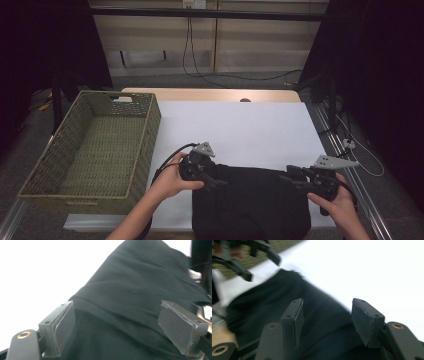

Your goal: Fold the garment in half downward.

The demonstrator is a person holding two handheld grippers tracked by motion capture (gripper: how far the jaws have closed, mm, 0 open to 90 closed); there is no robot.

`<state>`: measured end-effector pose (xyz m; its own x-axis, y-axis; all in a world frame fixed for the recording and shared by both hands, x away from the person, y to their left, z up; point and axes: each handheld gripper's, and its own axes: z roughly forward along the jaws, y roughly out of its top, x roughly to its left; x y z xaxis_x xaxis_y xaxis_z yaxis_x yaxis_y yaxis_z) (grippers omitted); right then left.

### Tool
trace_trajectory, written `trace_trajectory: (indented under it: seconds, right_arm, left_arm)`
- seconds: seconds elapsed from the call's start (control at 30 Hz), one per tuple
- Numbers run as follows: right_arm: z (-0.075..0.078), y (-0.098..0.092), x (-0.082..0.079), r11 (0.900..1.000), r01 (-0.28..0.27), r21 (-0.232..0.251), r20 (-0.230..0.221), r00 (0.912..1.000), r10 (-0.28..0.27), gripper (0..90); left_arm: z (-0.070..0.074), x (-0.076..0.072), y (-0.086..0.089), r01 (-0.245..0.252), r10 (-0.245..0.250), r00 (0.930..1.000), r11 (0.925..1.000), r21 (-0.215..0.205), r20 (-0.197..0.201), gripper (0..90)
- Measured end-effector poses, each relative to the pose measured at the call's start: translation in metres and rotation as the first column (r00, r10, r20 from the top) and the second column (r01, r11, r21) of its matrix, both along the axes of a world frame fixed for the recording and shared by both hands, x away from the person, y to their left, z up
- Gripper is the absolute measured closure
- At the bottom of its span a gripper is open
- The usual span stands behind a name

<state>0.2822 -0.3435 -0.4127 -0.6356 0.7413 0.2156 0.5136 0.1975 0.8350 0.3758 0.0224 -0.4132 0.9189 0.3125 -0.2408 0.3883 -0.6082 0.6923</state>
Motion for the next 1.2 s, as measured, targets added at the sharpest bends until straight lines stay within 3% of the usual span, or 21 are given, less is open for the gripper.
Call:
trace_trajectory:
  seconds: [0.17, 0.33, 0.37, 0.43, 0.53, 0.6, 0.7, 0.77, 0.83, 0.93, 1.13, 1.2]
  right_arm:
    - [-0.018, 0.001, 0.030, 0.997, 0.047, -0.056, -0.048, 0.9976, -0.049, 44.1]
    - [-0.032, 0.008, 0.046, 0.994, 0.052, -0.097, -0.081, 0.9950, -0.059, 46.2]
    - [-0.034, 0.010, 0.048, 0.994, 0.047, -0.102, -0.091, 0.9942, -0.057, 50.5]
    - [-0.038, 0.012, 0.050, 0.995, 0.013, -0.102, -0.113, 0.9933, -0.025, 55.0]
    - [-0.041, 0.017, 0.049, 0.985, -0.021, -0.169, -0.134, 0.9910, -0.002, 58.0]
    - [-0.043, 0.019, 0.047, 0.979, -0.043, -0.201, -0.142, 0.9897, 0.014, 62.4]
    - [-0.043, 0.019, 0.046, 0.979, -0.037, -0.200, -0.137, 0.9905, 0.010, 65.0]
    - [-0.044, 0.017, 0.045, 0.982, -0.033, -0.187, -0.136, 0.9906, 0.008, 66.0]
    - [-0.046, 0.015, 0.045, 0.985, -0.025, -0.168, -0.129, 0.9917, 0.003, 66.7]
    - [-0.049, 0.012, 0.042, 0.990, -0.014, -0.142, -0.121, 0.9926, -0.003, 67.4]
    - [-0.049, 0.012, 0.041, 0.989, -0.004, -0.148, -0.109, 0.9940, -0.012, 70.7]
    - [-0.049, 0.012, 0.040, 0.989, 0.003, -0.151, -0.109, 0.9938, -0.020, 75.5]
  left_arm:
    - [-0.011, 0.022, -0.007, -0.048, 0.047, 0.9989, 0.9982, 0.036, 0.006, 14.3]
    - [-0.020, 0.037, -0.015, -0.079, 0.079, 0.9969, 0.9963, 0.034, 0.006, 15.1]
    - [-0.021, 0.039, -0.017, -0.083, 0.083, 0.9965, 0.9958, 0.037, 0.007, 16.2]
    - [-0.023, 0.044, -0.019, -0.110, 0.109, 0.9939, 0.9931, 0.042, 0.019, 17.7]
    - [-0.025, 0.049, -0.020, -0.130, 0.130, 0.9914, 0.9910, 0.031, 0.014, 20.0]
    - [-0.028, 0.052, -0.023, -0.131, 0.130, 0.9911, 0.9901, 0.049, 0.031, 20.2]
    - [-0.035, 0.054, -0.028, -0.140, 0.140, 0.9901, 0.9878, 0.068, 0.009, 19.2]
    - [-0.039, 0.054, -0.031, -0.137, 0.135, 0.9906, 0.9867, 0.088, 0.021, 21.5]
    - [-0.039, 0.052, -0.031, -0.131, 0.129, 0.9911, 0.9876, 0.087, 0.034, 26.4]
    - [-0.036, 0.046, -0.026, -0.099, 0.098, 0.9950, 0.9893, 0.107, 0.017, 42.2]
    - [-0.031, 0.031, -0.019, -0.053, 0.051, 0.9985, 0.9857, 0.160, 0.021, 55.7]
    - [-0.031, 0.028, -0.020, -0.082, 0.081, 0.9966, 0.9838, 0.159, 0.015, 62.7]
